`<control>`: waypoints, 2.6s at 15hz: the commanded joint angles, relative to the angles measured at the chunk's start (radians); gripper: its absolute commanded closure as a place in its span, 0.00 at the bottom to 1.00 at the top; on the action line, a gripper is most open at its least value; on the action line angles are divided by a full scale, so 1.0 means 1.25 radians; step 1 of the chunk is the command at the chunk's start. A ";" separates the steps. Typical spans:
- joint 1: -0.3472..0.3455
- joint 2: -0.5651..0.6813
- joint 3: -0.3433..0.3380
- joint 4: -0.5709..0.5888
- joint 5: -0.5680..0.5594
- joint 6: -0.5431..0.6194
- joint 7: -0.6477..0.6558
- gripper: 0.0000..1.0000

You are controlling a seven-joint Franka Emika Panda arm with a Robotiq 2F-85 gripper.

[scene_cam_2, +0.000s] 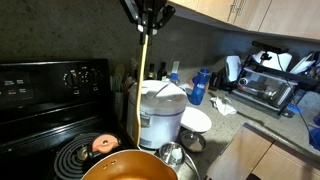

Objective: Use a wooden spoon to mix in the pot then put the spoon back in the utensil holder

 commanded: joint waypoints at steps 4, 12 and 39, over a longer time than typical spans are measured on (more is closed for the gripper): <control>-0.043 -0.118 -0.030 -0.136 0.044 0.023 -0.037 0.97; -0.070 -0.187 -0.085 -0.211 0.093 0.036 -0.107 0.97; 0.068 -0.100 0.033 -0.374 0.063 0.084 -0.377 0.97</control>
